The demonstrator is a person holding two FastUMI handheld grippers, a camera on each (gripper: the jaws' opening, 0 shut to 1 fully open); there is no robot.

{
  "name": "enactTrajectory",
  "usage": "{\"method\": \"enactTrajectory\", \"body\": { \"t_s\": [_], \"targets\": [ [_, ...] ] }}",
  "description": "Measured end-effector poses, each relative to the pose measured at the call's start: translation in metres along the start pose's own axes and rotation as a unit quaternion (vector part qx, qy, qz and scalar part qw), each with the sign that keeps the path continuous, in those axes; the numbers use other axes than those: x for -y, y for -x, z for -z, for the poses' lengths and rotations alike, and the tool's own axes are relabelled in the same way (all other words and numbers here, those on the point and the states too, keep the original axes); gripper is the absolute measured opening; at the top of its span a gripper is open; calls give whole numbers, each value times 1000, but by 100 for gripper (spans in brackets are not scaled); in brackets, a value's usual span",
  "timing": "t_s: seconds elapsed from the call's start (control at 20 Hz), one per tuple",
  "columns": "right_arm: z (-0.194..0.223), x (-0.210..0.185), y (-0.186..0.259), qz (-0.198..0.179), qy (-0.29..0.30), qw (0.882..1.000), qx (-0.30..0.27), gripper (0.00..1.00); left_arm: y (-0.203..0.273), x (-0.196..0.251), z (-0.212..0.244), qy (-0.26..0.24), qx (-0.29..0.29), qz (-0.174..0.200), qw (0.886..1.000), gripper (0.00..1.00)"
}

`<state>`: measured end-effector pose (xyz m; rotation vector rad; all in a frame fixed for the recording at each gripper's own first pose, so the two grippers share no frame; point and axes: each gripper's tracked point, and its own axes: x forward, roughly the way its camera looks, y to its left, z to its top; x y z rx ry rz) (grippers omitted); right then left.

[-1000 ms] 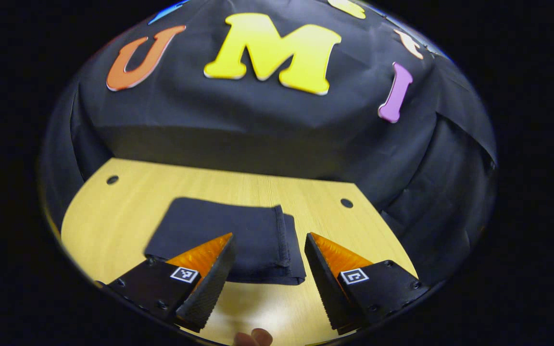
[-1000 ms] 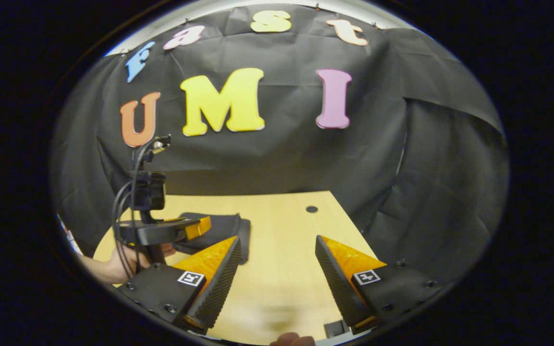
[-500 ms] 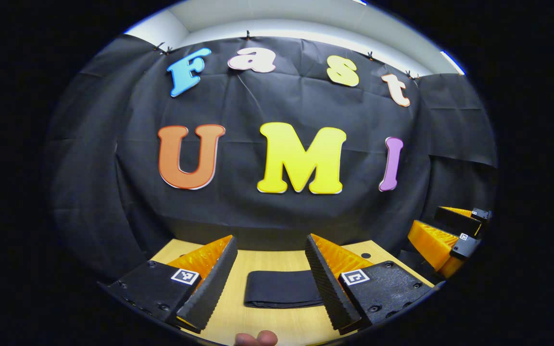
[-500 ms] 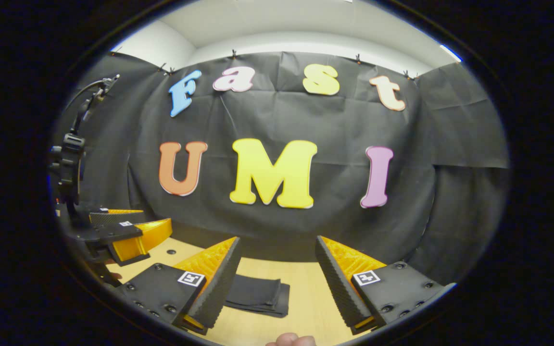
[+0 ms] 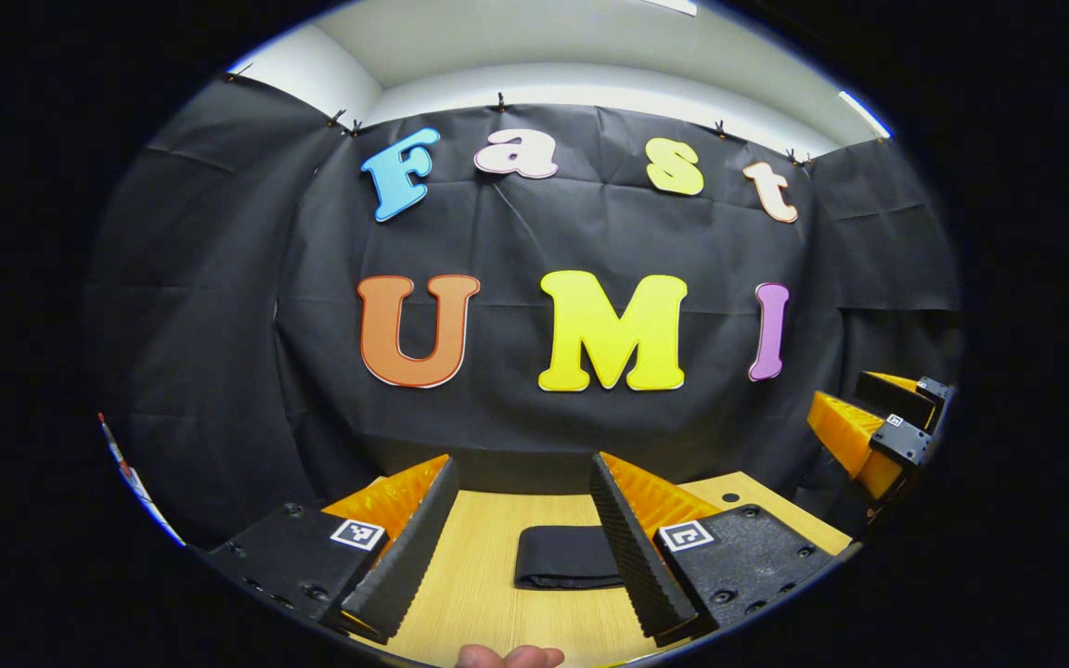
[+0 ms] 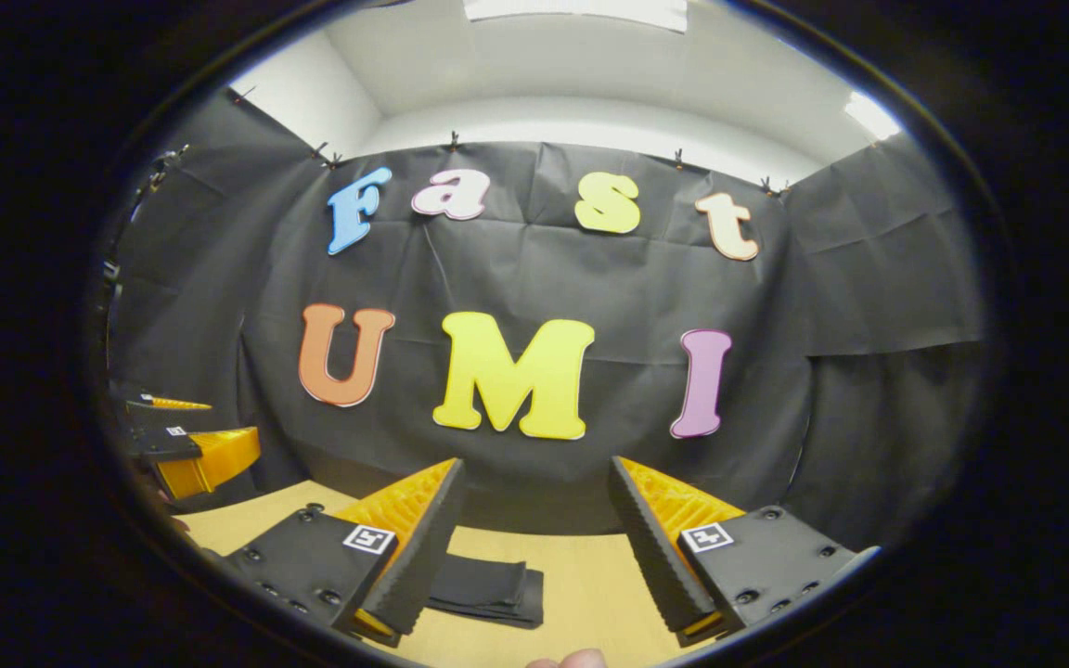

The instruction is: Grasp the waist and the cuffs of the jeans and fold them to make the two legs overlap; first hold the waist and fold one-third of the jeans toward the cuffs, then hold the cuffs and fold the remaining one-third in the same direction to finish folding.

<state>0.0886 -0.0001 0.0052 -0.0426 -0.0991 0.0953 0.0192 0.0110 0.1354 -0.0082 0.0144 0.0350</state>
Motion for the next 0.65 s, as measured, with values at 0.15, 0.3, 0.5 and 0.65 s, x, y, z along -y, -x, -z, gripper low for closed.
{"method": "enactTrajectory", "body": {
  "t_s": [0.15,0.3,0.5,0.65],
  "targets": [
    [5,2,6,2,-5,1000,-8,94,3,2,0,5,4,8,1000,92],
    [11,9,8,11,-7,1000,-19,93,4,7,1,13,-1,15,1000,92],
    [18,9,11,10,-6,999,-32,93,2,12,2,13,-6,17,1000,92],
    [18,9,11,9,-8,999,-33,94,2,13,2,16,-7,15,1000,92]
  ]
}}
